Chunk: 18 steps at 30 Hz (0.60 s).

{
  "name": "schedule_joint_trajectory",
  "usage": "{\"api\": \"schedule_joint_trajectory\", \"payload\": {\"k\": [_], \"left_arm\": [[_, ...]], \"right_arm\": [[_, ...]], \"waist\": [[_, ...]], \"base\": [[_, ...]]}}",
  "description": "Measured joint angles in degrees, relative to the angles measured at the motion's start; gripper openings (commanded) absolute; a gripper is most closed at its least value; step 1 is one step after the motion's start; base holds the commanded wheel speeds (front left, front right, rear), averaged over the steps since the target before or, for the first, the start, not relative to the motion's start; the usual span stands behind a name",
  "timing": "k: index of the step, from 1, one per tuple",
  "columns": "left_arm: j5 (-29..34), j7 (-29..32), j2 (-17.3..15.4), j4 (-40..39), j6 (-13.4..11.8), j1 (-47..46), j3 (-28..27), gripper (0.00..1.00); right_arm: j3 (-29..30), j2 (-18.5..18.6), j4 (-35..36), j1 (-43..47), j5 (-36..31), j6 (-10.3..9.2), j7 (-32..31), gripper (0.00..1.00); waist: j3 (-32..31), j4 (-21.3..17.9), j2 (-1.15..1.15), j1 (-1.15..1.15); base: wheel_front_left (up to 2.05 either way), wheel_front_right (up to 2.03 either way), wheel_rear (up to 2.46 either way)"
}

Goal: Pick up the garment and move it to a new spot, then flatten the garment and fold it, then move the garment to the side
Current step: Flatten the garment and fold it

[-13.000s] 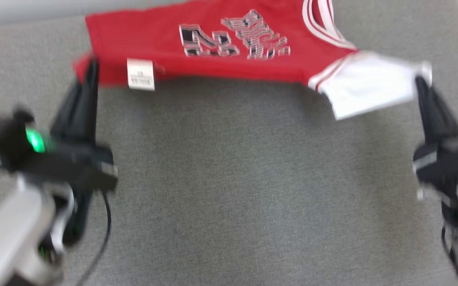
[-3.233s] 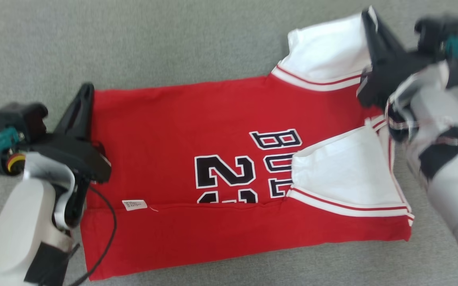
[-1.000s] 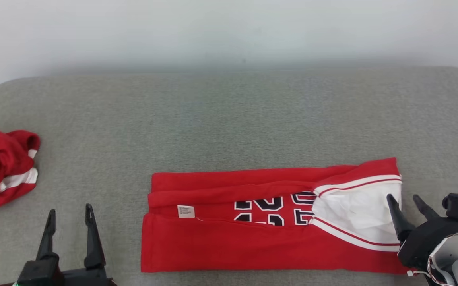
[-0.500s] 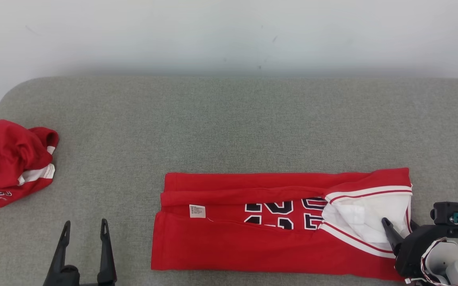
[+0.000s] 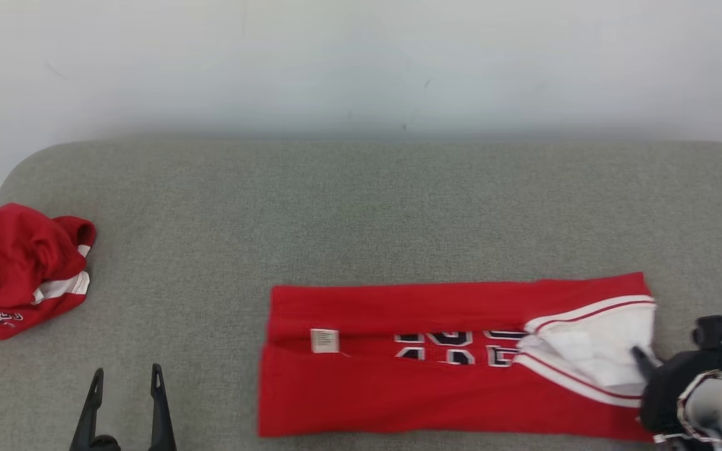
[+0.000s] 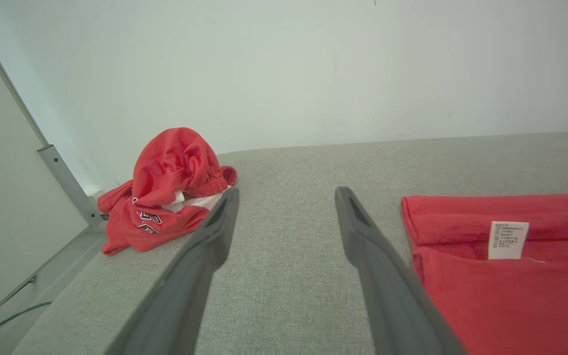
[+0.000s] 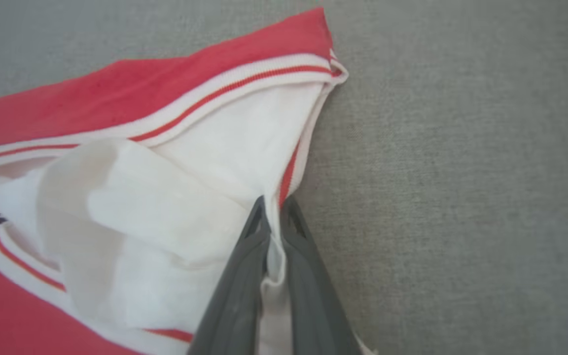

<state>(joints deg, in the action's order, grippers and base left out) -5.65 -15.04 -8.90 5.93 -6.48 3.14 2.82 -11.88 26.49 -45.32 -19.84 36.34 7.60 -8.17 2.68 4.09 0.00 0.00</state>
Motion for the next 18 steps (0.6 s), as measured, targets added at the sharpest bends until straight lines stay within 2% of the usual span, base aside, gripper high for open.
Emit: {"api": "schedule_joint_trajectory", "payload": {"k": [5, 9, 13, 18], "left_arm": [[-0.1, 0.0, 0.3, 0.0, 0.0, 0.8, -0.2, 1.0], [-0.1, 0.0, 0.4, -0.1, 0.0, 1.2, -0.5, 1.0], [-0.5, 0.0, 0.4, -0.2, 0.0, 1.6, -1.4, 1.0], [-0.7, 0.0, 0.8, -0.4, 0.0, 1.9, -1.7, 1.0]], "right_arm": [[2.1, 5.6, -2.9, -1.3, -1.7, -0.02, 2.7, 0.0], [2.5, 7.8, -3.4, -1.7, -2.8, -0.02, 3.9, 0.0], [1.7, 7.9, -0.1, -2.5, -3.9, -0.02, 4.3, 0.0], [-0.2, 5.7, 9.0, -2.2, -4.0, -0.03, 4.1, 0.0]], "waist": [[-1.0, -1.0, 0.0, 0.0], [-1.4, -1.6, 0.0, 0.0], [-1.6, -3.0, 0.0, 0.0], [-1.6, -4.9, 0.0, 0.0]], "base": [[0.0, 0.0, 0.0], [0.0, 0.0, 0.0], [0.0, 0.0, 0.0], [0.0, 0.0, 0.0]]}}
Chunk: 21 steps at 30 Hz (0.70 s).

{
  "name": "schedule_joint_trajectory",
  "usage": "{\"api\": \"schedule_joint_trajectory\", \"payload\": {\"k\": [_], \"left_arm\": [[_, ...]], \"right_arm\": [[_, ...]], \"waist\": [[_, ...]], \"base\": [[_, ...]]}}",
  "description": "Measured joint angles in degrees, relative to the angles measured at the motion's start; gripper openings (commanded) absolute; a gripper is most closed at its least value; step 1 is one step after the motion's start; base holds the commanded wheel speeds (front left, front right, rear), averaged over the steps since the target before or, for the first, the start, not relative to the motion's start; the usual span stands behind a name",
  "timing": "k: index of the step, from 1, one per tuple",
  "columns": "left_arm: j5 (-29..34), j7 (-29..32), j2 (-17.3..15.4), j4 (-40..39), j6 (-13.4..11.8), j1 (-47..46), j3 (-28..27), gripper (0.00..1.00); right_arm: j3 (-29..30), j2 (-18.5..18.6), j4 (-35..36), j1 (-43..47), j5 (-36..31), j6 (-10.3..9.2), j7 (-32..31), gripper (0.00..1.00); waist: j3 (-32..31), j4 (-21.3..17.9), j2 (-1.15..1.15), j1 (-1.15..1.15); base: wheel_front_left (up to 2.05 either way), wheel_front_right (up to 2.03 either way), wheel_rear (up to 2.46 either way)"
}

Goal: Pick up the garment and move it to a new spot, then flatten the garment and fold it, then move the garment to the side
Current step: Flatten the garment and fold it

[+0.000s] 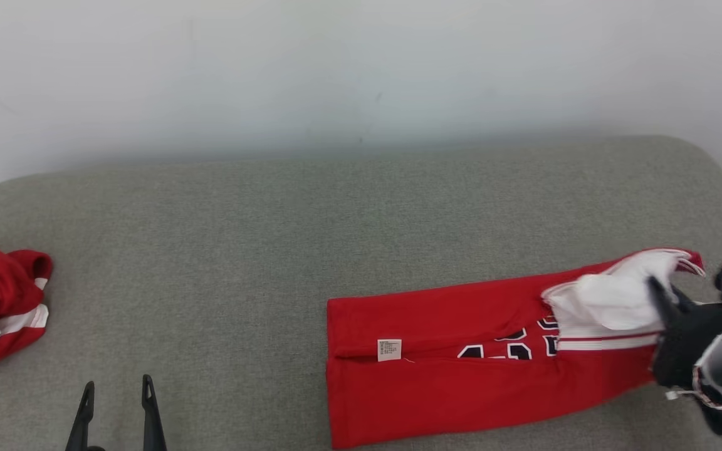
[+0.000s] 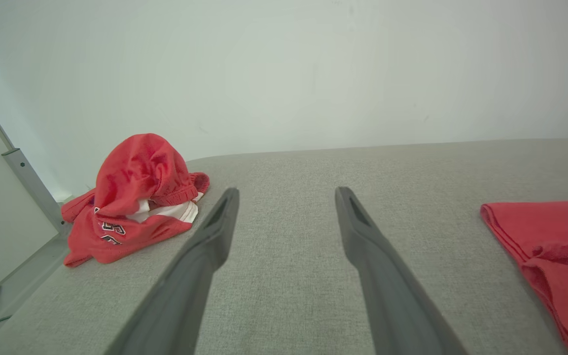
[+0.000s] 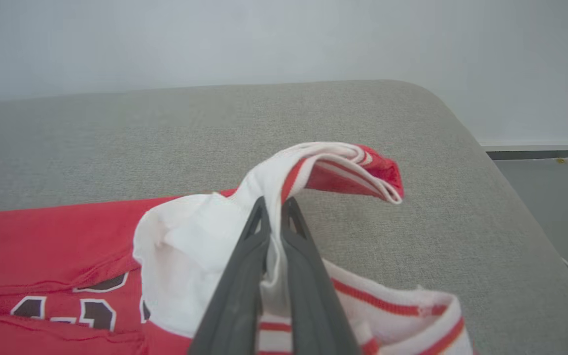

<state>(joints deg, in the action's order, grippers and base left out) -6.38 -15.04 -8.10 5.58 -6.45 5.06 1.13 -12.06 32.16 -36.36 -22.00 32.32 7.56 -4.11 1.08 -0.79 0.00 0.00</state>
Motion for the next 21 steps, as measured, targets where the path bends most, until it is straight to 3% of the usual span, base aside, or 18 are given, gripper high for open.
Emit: {"api": "schedule_joint_trajectory", "payload": {"k": [12, 16, 21], "left_arm": [[0.0, 0.0, 0.4, 0.2, 0.8, -0.6, -0.3, 1.0], [0.0, 0.0, 0.7, 0.6, 1.2, -1.4, 0.2, 1.0], [0.2, 0.0, 1.4, 1.2, 1.5, -2.6, 1.3, 1.0]], "right_arm": [[-7.4, -8.8, 27.1, 3.5, -1.1, 0.0, -9.8, 0.0], [-9.9, -12.6, 29.6, 4.3, -1.2, 0.0, -12.1, 0.0], [-11.8, -16.4, 26.5, 4.5, -1.9, 0.0, -12.5, 0.0]], "waist": [[0.7, -0.9, 0.0, 0.0], [0.8, 0.5, 0.0, 0.0], [1.2, 2.8, 0.0, 0.0]], "base": [[0.0, 0.0, 0.0], [0.0, 0.0, 0.0], [0.0, 0.0, 0.0]]}}
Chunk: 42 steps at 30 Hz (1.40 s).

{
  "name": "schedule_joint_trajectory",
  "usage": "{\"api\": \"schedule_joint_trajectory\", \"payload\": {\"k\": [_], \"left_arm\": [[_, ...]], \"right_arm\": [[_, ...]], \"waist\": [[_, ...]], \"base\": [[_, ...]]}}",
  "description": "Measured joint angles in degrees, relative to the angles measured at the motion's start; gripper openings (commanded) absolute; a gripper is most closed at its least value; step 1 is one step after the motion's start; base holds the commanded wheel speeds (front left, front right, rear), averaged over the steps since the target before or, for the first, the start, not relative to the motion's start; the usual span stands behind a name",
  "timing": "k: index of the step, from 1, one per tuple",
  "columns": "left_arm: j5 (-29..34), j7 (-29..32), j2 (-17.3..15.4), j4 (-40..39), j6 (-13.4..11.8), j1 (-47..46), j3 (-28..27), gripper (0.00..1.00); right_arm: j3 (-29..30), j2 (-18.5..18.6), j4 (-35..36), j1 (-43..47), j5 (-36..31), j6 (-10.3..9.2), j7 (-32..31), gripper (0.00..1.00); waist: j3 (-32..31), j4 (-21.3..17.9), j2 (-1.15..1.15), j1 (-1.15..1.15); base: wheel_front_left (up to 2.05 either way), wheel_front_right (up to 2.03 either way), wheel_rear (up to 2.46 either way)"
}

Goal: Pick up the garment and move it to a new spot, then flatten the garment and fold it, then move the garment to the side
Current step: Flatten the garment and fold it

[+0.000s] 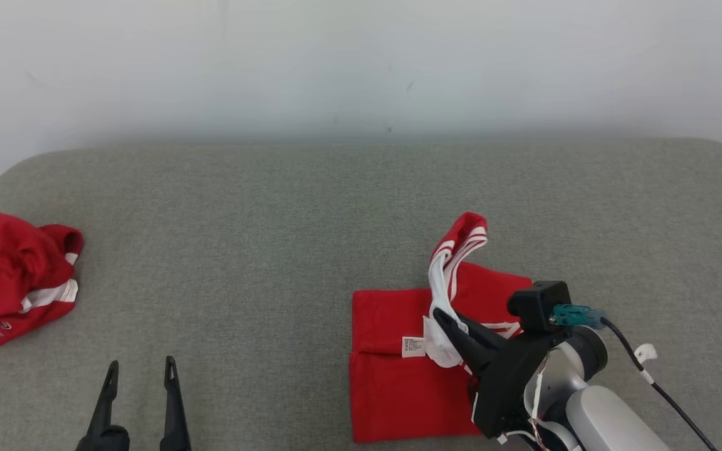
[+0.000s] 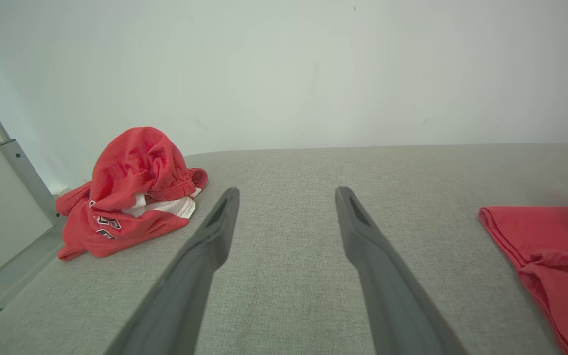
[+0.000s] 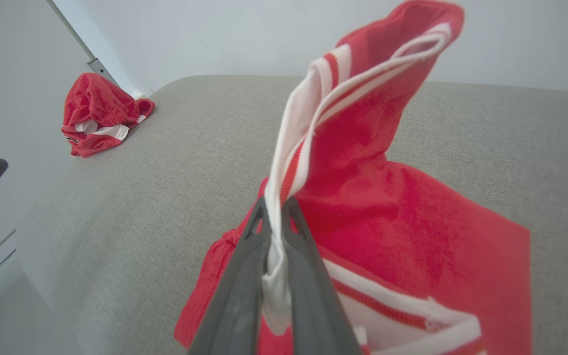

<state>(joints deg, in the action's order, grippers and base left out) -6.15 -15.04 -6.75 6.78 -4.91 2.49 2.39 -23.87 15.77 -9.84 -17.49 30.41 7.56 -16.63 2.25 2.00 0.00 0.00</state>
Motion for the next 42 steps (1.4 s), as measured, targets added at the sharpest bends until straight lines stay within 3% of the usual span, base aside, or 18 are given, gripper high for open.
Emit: {"api": "schedule_joint_trajectory", "payload": {"k": [15, 16, 17, 22, 27, 32, 34, 42], "left_arm": [[0.2, 0.0, 1.3, 2.3, 1.3, -3.1, 1.3, 1.0], [0.3, 0.0, 1.3, 2.4, 1.3, -3.1, 1.2, 1.0], [0.3, 0.0, 1.3, 2.4, 1.2, -3.1, 1.1, 1.0], [0.3, 0.0, 1.2, 2.5, 0.9, -2.5, 0.1, 1.0], [0.0, 0.0, 0.9, 2.5, 0.9, -1.8, -1.0, 1.0], [0.0, 0.0, 0.8, 2.2, 0.9, -1.2, -1.7, 1.0], [0.1, 0.0, 0.6, 1.8, 0.8, -0.4, -2.3, 1.0], [0.5, 0.0, 0.4, 1.0, 0.3, 0.9, -2.9, 1.0]], "right_arm": [[-4.6, -6.3, -17.9, -3.7, -1.4, 0.0, 4.7, 0.0], [-4.9, -6.5, -18.6, -4.0, -1.4, -0.01, 5.4, 0.2], [-5.0, -6.8, -18.9, -4.3, -1.4, 0.0, 6.2, 0.98], [-5.3, -6.2, -17.9, -6.9, -1.1, 0.0, 10.0, 1.0], [-2.1, -2.2, -13.3, -7.9, -0.4, 0.0, 12.4, 1.0], [4.2, 2.0, -8.2, -6.9, -0.8, 0.0, 13.7, 1.0], [9.3, 3.2, -5.5, -4.6, -1.5, -0.01, 14.7, 1.0], [20.2, 2.2, 0.4, 2.7, -5.0, 0.0, 18.8, 1.0]], "waist": [[1.6, 6.7, 0.0, 0.0], [1.6, 6.8, 0.0, 0.0], [1.6, 6.9, 0.0, 0.0], [1.1, 6.0, 0.0, 0.0], [0.2, 4.3, 0.0, 0.0], [-0.4, 2.5, 0.0, 0.0], [-0.8, 1.5, 0.0, 0.0], [-1.4, -1.6, 0.0, 0.0]], "base": [[0.0, 0.0, 0.0], [0.0, 0.0, 0.0], [0.0, 0.0, 0.0], [0.0, 0.0, 0.0], [0.0, 0.0, 0.0], [0.0, 0.0, 0.0], [0.0, 0.0, 0.0], [0.0, 0.0, 0.0]]}}
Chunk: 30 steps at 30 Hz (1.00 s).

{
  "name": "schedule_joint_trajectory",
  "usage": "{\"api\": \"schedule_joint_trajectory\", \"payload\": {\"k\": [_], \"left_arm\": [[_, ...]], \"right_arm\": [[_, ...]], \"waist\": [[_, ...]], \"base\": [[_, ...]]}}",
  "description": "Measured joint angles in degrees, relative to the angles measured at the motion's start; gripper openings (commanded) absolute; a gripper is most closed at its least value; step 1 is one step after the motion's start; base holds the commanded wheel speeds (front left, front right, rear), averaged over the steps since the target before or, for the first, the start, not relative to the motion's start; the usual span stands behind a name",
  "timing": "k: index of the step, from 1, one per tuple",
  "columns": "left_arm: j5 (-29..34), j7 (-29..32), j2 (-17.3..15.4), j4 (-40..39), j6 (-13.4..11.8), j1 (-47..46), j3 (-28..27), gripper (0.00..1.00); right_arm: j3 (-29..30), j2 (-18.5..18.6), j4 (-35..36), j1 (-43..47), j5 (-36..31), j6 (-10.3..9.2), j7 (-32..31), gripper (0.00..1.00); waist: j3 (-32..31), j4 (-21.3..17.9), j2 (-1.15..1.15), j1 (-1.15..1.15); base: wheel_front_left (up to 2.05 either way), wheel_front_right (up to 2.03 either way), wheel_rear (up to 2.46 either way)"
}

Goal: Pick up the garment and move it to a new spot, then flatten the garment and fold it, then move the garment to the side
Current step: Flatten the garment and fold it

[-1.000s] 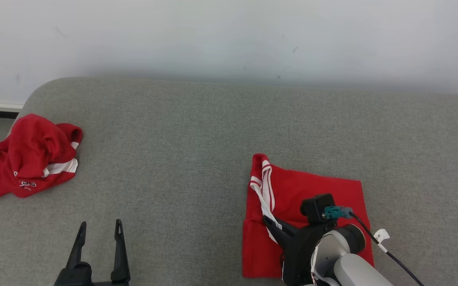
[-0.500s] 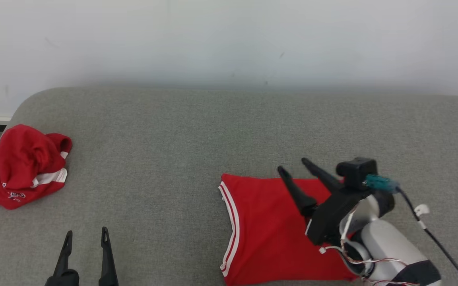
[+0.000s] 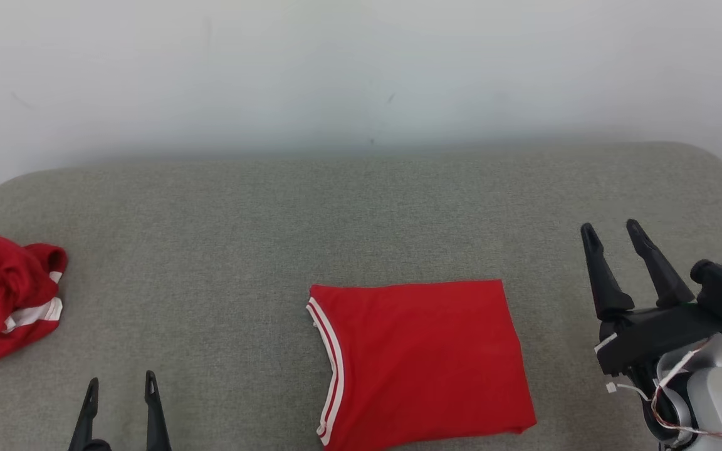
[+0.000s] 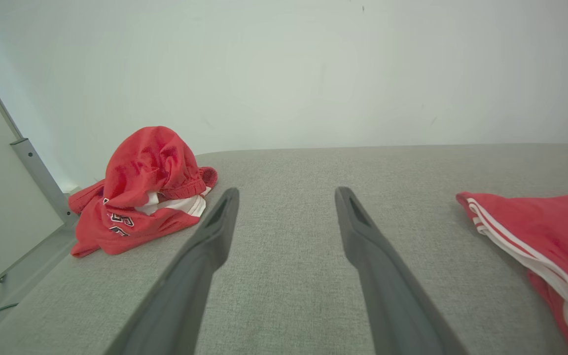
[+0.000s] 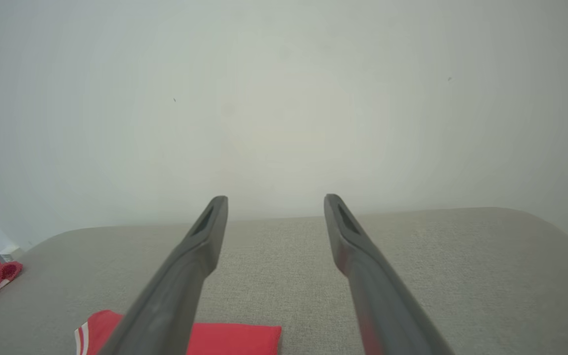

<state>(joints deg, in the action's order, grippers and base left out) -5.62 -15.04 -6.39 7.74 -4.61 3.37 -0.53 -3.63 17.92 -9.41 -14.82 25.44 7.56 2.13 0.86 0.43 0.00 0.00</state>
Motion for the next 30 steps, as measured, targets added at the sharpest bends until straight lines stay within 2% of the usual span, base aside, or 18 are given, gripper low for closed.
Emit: {"api": "schedule_joint_trajectory", "payload": {"k": [4, 12, 24, 30], "left_arm": [[0.0, 0.0, 0.0, -0.3, -0.1, 0.2, -0.1, 1.0], [-0.1, 0.0, -0.4, 0.0, 0.0, 0.2, -0.2, 1.0], [0.6, 0.0, -1.6, -0.4, 1.1, 0.2, 1.6, 1.0], [0.6, 1.2, -2.6, -1.9, 1.9, 1.0, 2.4, 1.0]], "right_arm": [[2.8, -1.4, 1.8, 4.1, -2.2, 0.0, 2.0, 1.0], [4.8, -4.4, 5.3, 11.5, -6.1, 0.0, 6.1, 1.0], [5.4, -9.9, 4.1, 18.0, -9.8, 0.0, 8.4, 1.0], [5.6, -11.0, 4.2, 18.6, -11.7, 0.0, 8.0, 1.0]], "waist": [[-0.4, -1.4, 0.0, 0.0], [-1.3, -2.8, 0.0, -0.01], [-2.5, -1.8, 0.0, 0.0], [-3.1, -0.8, 0.0, 0.0]], "base": [[0.0, 0.0, 0.0], [0.0, 0.0, 0.0], [0.0, 0.0, 0.0], [0.0, 0.0, 0.0]]}}
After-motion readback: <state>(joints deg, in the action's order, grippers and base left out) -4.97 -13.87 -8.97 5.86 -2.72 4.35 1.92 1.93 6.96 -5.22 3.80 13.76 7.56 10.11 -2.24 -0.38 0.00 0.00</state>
